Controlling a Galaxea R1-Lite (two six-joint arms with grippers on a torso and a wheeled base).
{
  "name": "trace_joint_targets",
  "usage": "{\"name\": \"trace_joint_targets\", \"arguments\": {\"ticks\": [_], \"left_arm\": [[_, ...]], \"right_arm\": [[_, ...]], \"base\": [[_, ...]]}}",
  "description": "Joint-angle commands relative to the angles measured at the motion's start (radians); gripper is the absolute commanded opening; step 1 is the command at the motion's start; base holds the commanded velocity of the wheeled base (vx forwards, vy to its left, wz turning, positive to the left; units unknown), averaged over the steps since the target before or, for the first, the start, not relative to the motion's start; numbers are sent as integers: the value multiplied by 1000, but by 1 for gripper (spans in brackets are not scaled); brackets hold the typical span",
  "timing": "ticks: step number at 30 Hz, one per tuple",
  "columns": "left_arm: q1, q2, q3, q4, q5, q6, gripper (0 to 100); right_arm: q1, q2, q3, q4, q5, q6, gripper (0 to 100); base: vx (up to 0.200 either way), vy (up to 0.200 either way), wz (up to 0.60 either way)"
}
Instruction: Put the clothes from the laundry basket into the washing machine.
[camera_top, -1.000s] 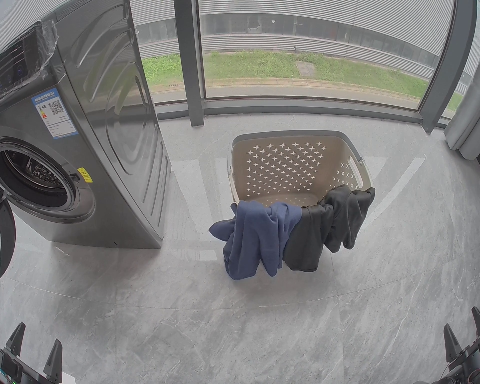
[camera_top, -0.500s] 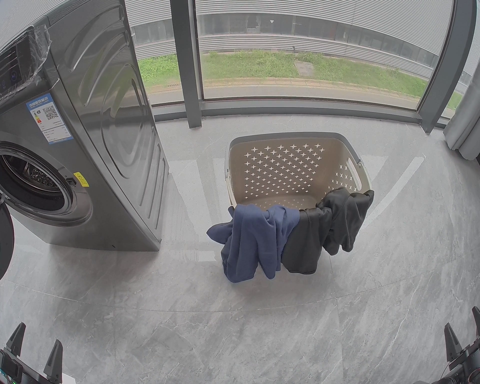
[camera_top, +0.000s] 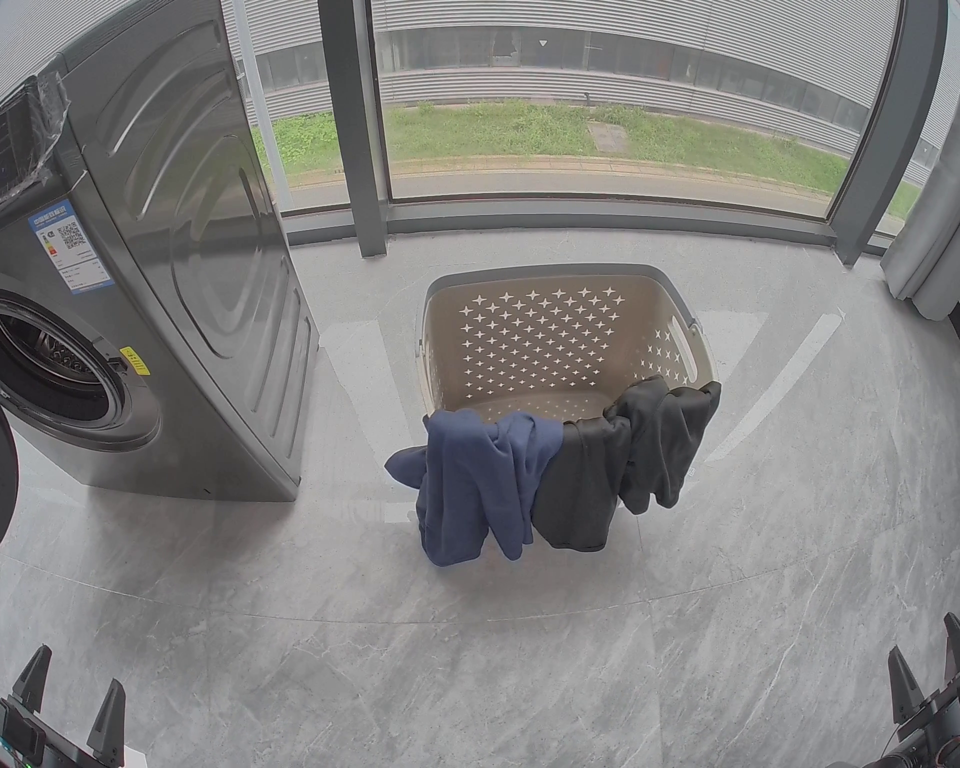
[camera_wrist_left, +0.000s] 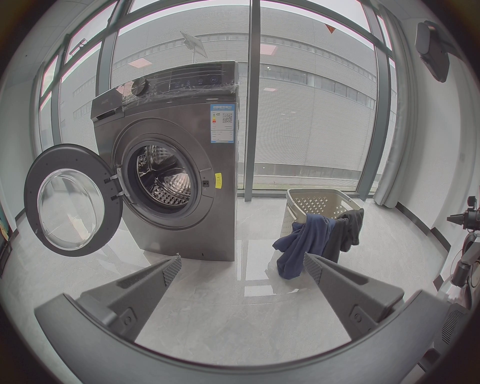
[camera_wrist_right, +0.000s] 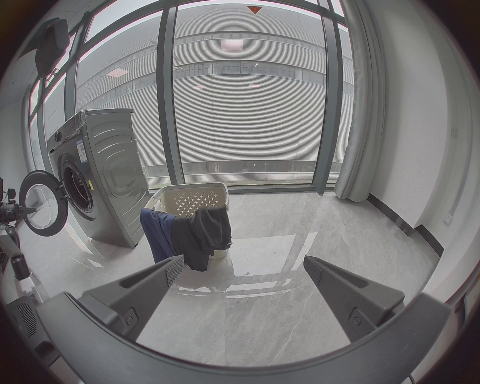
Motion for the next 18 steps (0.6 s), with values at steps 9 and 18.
{"name": "trace_joint_targets", "arguments": {"ticks": [9,18], "left_arm": [[0,-12,16,0,0,-2,100],[0,-12,16,0,0,-2,100]], "right_arm": [[0,-7,16,0,0,0,100],[0,-7,16,0,0,0,100]], "base": [[44,0,0],[156,0,0]]}}
